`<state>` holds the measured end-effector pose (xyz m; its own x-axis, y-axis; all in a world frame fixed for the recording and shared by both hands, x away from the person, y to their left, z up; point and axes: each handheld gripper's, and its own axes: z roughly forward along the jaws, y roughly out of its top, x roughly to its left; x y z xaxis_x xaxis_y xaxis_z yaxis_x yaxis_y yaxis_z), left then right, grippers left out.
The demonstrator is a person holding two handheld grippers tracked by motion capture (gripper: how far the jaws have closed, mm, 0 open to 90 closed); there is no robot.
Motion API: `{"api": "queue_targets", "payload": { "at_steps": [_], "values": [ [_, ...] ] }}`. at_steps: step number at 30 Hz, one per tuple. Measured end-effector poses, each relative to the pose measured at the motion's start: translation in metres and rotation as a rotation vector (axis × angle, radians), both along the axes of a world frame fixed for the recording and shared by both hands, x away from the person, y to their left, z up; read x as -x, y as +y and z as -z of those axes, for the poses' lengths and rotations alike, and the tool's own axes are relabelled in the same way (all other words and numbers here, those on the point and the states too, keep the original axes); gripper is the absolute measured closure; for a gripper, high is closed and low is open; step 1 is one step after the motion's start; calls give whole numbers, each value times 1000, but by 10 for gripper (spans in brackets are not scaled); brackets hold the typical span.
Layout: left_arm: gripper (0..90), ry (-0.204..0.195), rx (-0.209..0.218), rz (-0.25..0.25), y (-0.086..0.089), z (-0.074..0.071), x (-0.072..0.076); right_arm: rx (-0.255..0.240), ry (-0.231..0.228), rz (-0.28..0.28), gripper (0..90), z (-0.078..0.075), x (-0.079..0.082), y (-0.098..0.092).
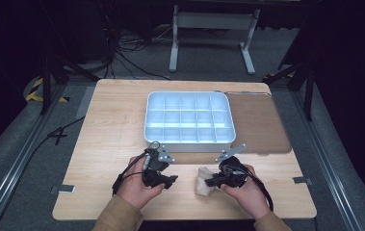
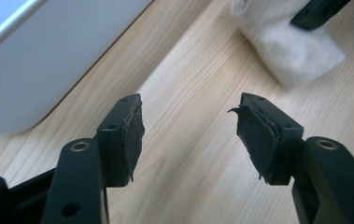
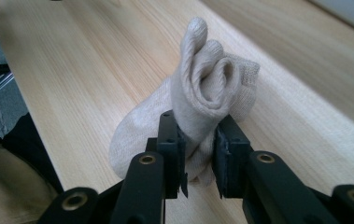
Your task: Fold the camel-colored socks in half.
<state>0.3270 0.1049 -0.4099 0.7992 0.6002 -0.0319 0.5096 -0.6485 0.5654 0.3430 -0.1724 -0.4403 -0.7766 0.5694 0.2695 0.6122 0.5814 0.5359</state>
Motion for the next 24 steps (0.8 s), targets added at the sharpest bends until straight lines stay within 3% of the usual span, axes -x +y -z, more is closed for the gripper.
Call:
{"api": "queue_targets", "payload": {
  "at_steps": [2, 3, 7, 18, 24],
  "values": [
    [417, -4, 2, -5, 6, -1, 0, -4, -6, 0, 751, -4, 0, 0],
    [417, -4, 12, -30, 16, -2, 0, 3, -11, 3, 751, -7, 0, 0],
    [423, 4, 29, -78, 29, -6, -5, 16, -37, 7, 751, -24, -2, -2],
    [421, 26, 42, -116, 48, -15, -11, 25, -63, 25, 751, -48, -9, -7],
    [421, 35, 46, -119, 50, -15, -12, 35, -77, 32, 751, -60, -16, -9]
  ]
}}
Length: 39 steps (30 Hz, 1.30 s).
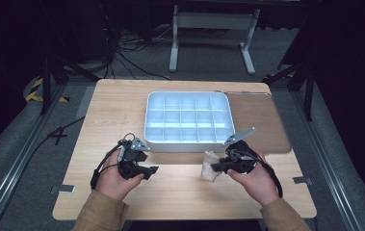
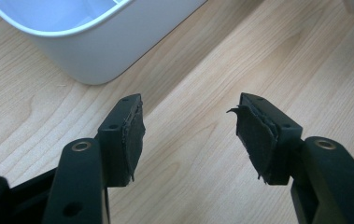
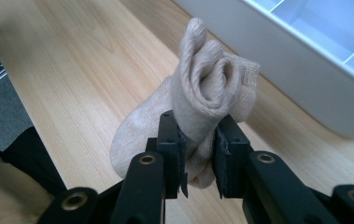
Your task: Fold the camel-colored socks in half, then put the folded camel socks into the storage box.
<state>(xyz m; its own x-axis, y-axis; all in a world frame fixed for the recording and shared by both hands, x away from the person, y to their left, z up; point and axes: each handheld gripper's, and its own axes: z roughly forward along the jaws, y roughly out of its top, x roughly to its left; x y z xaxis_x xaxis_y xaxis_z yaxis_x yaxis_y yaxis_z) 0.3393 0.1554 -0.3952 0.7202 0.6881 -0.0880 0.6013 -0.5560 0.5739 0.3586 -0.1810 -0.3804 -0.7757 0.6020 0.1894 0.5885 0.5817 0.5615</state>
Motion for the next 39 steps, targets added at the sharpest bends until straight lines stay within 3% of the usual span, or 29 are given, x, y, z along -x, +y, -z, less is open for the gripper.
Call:
{"api": "queue_targets", "payload": {
  "at_steps": [8, 20, 27, 39],
  "values": [
    [423, -2, -13, 2, 1, 0, -1, 6, -6, 15, 749, -13, -8, -6],
    [423, 0, -12, -8, 8, -1, 4, 63, -41, 34, 748, -38, -28, -13],
    [422, 0, -6, -38, 15, -1, 8, 79, -47, 38, 747, -45, -42, -15],
    [419, 8, 0, -40, 18, -1, 7, 107, -41, 47, 744, -56, -67, -18]
  ]
}}
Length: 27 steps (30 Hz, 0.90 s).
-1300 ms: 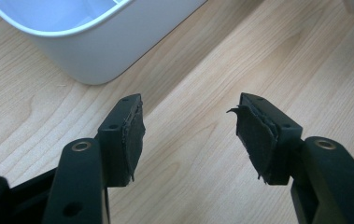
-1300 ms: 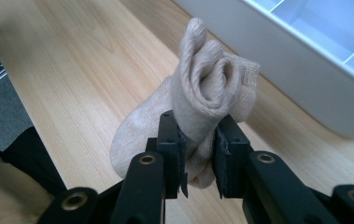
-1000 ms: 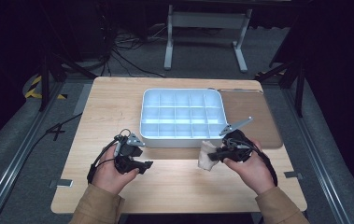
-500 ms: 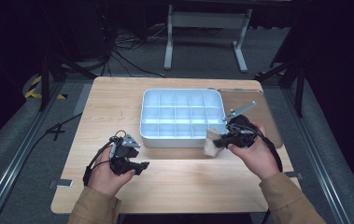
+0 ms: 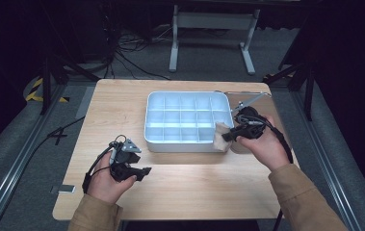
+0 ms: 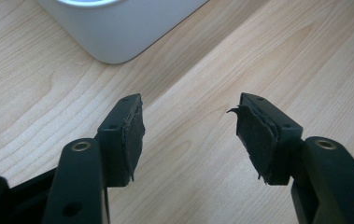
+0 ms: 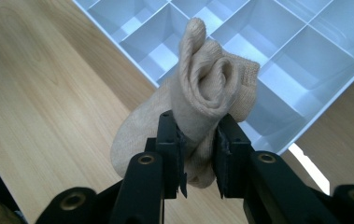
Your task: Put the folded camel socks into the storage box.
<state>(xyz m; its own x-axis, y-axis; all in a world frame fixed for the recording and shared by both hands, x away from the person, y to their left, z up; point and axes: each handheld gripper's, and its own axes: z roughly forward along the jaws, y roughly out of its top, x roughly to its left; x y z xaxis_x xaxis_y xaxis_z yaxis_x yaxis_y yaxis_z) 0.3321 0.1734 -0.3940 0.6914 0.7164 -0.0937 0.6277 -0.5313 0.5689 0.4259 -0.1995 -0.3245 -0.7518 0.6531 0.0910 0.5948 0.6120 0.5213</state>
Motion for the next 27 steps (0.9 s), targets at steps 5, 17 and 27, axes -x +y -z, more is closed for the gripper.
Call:
{"api": "queue_targets", "payload": {
  "at_steps": [5, 17, 27],
  "values": [
    [417, 1, 2, 1, -1, 0, -1, 9, -6, 28, 742, -1, -15, -3],
    [413, 14, 4, 2, 0, 1, -2, 75, 20, 83, 723, 1, -47, -7],
    [430, 13, 6, 10, 1, 1, -1, 126, 37, 103, 716, 15, -58, -3]
  ]
}}
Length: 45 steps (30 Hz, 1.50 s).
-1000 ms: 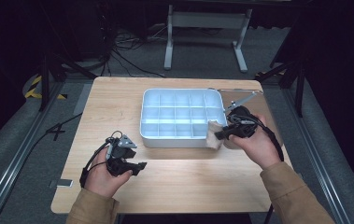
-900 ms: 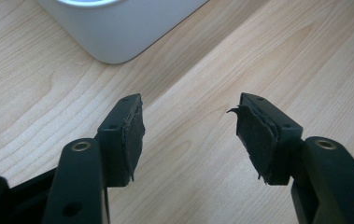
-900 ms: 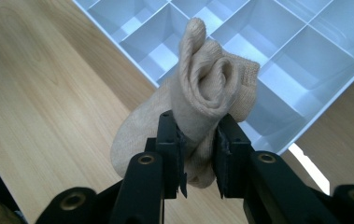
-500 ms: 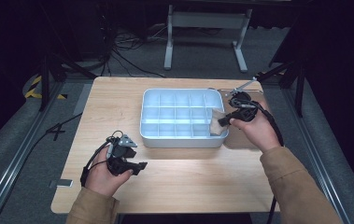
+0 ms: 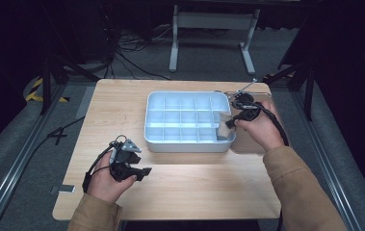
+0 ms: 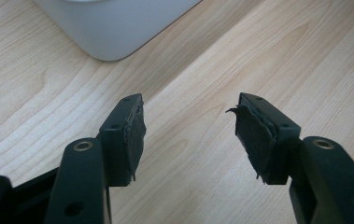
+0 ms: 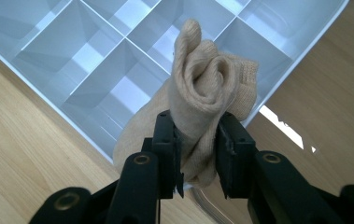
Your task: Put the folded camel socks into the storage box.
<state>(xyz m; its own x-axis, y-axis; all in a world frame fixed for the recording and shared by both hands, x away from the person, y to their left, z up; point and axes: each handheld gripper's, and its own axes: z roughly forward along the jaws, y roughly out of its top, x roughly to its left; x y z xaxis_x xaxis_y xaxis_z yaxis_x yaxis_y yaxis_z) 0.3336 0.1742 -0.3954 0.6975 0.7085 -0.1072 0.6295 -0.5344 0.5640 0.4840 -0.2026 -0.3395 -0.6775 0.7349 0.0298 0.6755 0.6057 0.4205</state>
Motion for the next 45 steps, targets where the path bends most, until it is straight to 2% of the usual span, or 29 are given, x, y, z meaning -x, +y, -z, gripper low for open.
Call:
{"api": "queue_targets", "payload": {
  "at_steps": [13, 19, 24, 27, 31, 35, 36, 43, 45],
  "values": [
    [429, 7, 0, -6, -1, 1, 1, 142, 35, -35, 682, 31, -5, 17],
    [428, 2, -10, 1, -1, 1, 0, 161, 61, -34, 680, 42, -5, 19],
    [425, 5, -12, 2, -2, 1, 0, 179, 100, -43, 681, 55, -5, 23],
    [424, 6, -13, 3, -2, 2, 0, 198, 106, -48, 682, 64, -6, 26],
    [423, 10, -10, -4, -3, 3, 0, 197, 106, -52, 679, 67, -7, 29],
    [423, 8, -13, -2, -2, 3, 0, 230, 114, -52, 669, 76, -9, 34],
    [423, -2, -22, 7, -2, 3, -1, 231, 116, -51, 677, 77, -10, 34],
    [423, 8, -17, -2, -2, 3, 0, 238, 127, -48, 688, 79, -12, 36],
    [423, 12, -13, -1, -2, 3, 0, 232, 126, -44, 656, 78, -12, 35]
  ]
}}
